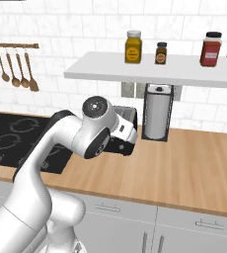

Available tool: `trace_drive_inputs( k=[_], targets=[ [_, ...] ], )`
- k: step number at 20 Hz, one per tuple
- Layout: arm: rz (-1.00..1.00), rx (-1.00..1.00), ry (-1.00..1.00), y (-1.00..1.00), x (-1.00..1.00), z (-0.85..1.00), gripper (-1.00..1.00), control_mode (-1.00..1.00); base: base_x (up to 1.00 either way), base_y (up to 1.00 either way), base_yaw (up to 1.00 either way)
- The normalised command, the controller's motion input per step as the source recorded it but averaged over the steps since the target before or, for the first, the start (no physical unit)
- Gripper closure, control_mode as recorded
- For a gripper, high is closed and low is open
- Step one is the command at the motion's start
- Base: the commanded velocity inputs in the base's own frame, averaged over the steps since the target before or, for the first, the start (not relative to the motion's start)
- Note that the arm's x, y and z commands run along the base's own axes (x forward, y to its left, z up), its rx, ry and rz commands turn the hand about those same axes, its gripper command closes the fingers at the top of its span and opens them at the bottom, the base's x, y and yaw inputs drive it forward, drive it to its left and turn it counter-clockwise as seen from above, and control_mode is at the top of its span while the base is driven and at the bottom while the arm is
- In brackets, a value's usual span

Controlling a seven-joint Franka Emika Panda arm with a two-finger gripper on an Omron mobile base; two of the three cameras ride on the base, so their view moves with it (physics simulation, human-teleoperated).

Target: Start the toaster. Once the lever pops up, take the bread to the plate on the dining counter.

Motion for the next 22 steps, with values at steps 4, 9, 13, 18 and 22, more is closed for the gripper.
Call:
trace_drive_inputs(
  k=[4, 9, 13, 18, 22],
  targets=[
    [0.0, 0.0, 0.0, 0.0, 0.0, 0.0, -1.0, -1.0, 0.0, 0.0, 0.0],
    [0.0, 0.0, 0.0, 0.0, 0.0, 0.0, -1.0, -1.0, 0.0, 0.0, 0.0],
    [0.0, 0.0, 0.0, 0.0, 0.0, 0.0, -1.0, -1.0, 0.0, 0.0, 0.0],
    [0.0, 0.0, 0.0, 0.0, 0.0, 0.0, -1.0, -1.0, 0.0, 0.0, 0.0],
    [0.0, 0.0, 0.0, 0.0, 0.0, 0.0, -1.0, -1.0, 0.0, 0.0, 0.0]
  ],
)
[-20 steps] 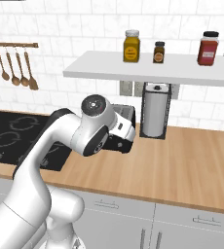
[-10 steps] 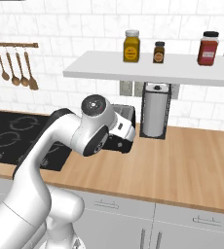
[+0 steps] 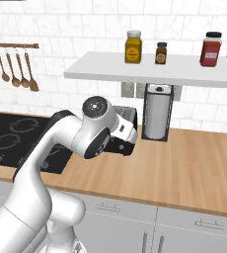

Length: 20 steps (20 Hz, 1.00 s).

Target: Start the toaster. Once the lever pops up, take the bread to the plate on the dining counter.

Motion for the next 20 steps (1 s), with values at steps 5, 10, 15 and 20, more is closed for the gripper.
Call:
trace_drive_inputs(
  k=[5, 10, 15, 20],
  targets=[
    [0.0, 0.0, 0.0, 0.0, 0.0, 0.0, -1.0, -1.0, 0.0, 0.0, 0.0],
    [0.0, 0.0, 0.0, 0.0, 0.0, 0.0, -1.0, -1.0, 0.0, 0.0, 0.0],
    [0.0, 0.0, 0.0, 0.0, 0.0, 0.0, -1.0, -1.0, 0.0, 0.0, 0.0],
    [0.0, 0.0, 0.0, 0.0, 0.0, 0.0, -1.0, -1.0, 0.0, 0.0, 0.0]
  ],
)
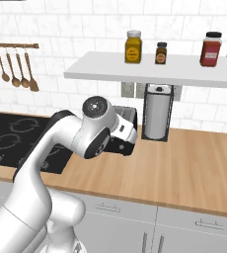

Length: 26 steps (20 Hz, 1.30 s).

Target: Start the toaster. Once the lever pops up, take the bread to the plate on the dining counter.

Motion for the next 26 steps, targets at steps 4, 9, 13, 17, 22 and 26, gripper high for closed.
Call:
trace_drive_inputs(
  k=[4, 9, 13, 17, 22, 26],
  targets=[
    [0.0, 0.0, 0.0, 0.0, 0.0, 0.0, -1.0, -1.0, 0.0, 0.0, 0.0],
    [0.0, 0.0, 0.0, 0.0, 0.0, 0.0, -1.0, -1.0, 0.0, 0.0, 0.0],
    [0.0, 0.0, 0.0, 0.0, 0.0, 0.0, -1.0, -1.0, 0.0, 0.0, 0.0],
    [0.0, 0.0, 0.0, 0.0, 0.0, 0.0, -1.0, -1.0, 0.0, 0.0, 0.0],
    [0.0, 0.0, 0.0, 0.0, 0.0, 0.0, -1.0, -1.0, 0.0, 0.0, 0.0],
    [0.0, 0.0, 0.0, 0.0, 0.0, 0.0, -1.0, -1.0, 0.0, 0.0, 0.0]
  ],
)
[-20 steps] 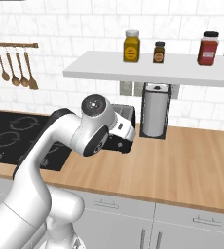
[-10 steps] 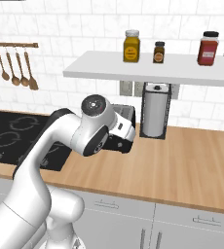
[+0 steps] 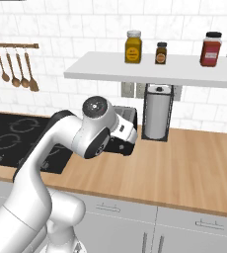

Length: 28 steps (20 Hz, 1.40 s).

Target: Start the toaster. Once the lever pops up, take the bread to the plate on the dining counter.

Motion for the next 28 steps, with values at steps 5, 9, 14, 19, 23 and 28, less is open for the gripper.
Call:
trace_drive_inputs(
  k=[5, 9, 14, 19, 23, 28],
  targets=[
    [0.0, 0.0, 0.0, 0.0, 0.0, 0.0, -1.0, -1.0, 0.0, 0.0, 0.0],
    [0.0, 0.0, 0.0, 0.0, 0.0, 0.0, -1.0, -1.0, 0.0, 0.0, 0.0],
    [0.0, 0.0, 0.0, 0.0, 0.0, 0.0, -1.0, -1.0, 0.0, 0.0, 0.0],
    [0.0, 0.0, 0.0, 0.0, 0.0, 0.0, -1.0, -1.0, 0.0, 0.0, 0.0],
    [0.0, 0.0, 0.0, 0.0, 0.0, 0.0, -1.0, -1.0, 0.0, 0.0, 0.0],
    [0.0, 0.0, 0.0, 0.0, 0.0, 0.0, -1.0, -1.0, 0.0, 0.0, 0.0]
  ],
)
